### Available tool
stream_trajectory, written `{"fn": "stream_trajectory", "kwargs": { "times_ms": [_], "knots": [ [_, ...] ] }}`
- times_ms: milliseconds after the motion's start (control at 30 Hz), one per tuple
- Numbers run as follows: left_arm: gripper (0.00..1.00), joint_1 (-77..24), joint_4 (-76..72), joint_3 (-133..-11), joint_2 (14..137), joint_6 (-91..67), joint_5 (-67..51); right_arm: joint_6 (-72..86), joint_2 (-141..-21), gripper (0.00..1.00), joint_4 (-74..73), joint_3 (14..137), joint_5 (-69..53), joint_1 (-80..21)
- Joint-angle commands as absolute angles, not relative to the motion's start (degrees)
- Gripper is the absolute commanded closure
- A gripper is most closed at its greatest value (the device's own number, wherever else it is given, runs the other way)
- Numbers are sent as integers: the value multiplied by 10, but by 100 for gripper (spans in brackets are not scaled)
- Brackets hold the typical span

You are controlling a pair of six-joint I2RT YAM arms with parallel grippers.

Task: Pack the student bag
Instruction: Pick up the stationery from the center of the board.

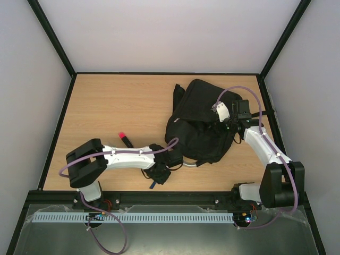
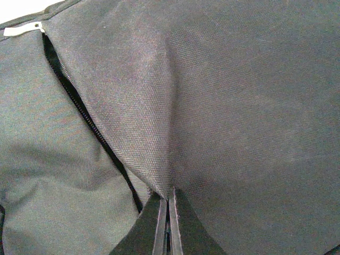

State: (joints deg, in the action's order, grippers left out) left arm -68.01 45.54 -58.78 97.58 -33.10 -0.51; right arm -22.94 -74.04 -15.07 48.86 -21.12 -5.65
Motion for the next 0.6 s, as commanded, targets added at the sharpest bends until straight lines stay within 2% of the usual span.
{"fn": "stream_trajectory", "kwargs": {
  "times_ms": [0,433,567],
  "knots": [
    [80,-677,454,-584,992,-321,1,-234,-723,99,-167,478,-234,-61],
    [86,-677,451,-573,1005,-319,1,-238,-721,99,-167,478,-233,-60],
    [93,-680,465,-596,992,-320,-4,-238,-720,99,-167,478,-235,-61]
  ]
}}
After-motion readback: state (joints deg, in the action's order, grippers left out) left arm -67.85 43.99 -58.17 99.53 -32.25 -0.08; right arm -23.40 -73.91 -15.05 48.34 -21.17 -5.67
